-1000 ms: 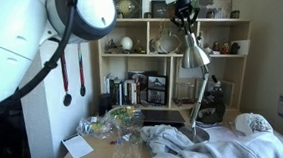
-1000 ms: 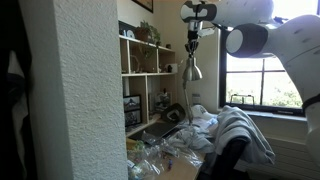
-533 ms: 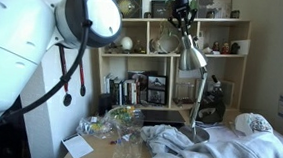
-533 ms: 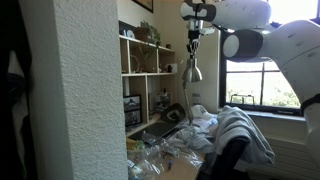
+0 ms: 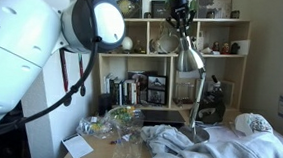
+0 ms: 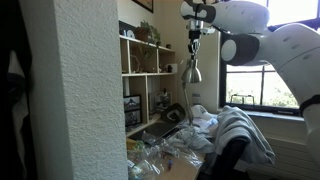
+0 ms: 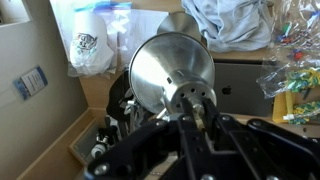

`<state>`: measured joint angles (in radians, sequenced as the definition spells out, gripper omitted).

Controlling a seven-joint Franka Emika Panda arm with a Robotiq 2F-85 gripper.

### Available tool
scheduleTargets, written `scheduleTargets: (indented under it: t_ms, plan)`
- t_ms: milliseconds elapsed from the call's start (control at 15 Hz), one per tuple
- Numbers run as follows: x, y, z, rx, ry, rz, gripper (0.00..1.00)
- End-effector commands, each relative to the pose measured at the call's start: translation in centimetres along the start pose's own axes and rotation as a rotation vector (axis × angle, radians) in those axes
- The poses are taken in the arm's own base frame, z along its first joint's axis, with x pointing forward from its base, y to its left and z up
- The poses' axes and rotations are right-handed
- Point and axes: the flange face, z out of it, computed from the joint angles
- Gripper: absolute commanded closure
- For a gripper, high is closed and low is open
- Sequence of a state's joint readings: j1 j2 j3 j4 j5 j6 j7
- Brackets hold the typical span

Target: Turn the knob on the head of the lamp

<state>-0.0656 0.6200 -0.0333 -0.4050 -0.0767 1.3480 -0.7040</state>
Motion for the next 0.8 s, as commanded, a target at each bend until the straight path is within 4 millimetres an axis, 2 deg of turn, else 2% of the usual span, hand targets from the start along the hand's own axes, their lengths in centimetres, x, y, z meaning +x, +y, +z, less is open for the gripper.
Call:
scheduleTargets:
  t_ms: [0, 333, 733]
  plan:
    - [-0.25, -0.33, 0.06, 0.028, -0.019, -0.011, 0.94]
    - [-0.31, 0.18, -0.10, 0.014, 0.002, 0.076, 0.94]
    - [-0.18, 0.40, -0.83, 0.004, 0.041, 0.282, 0.95]
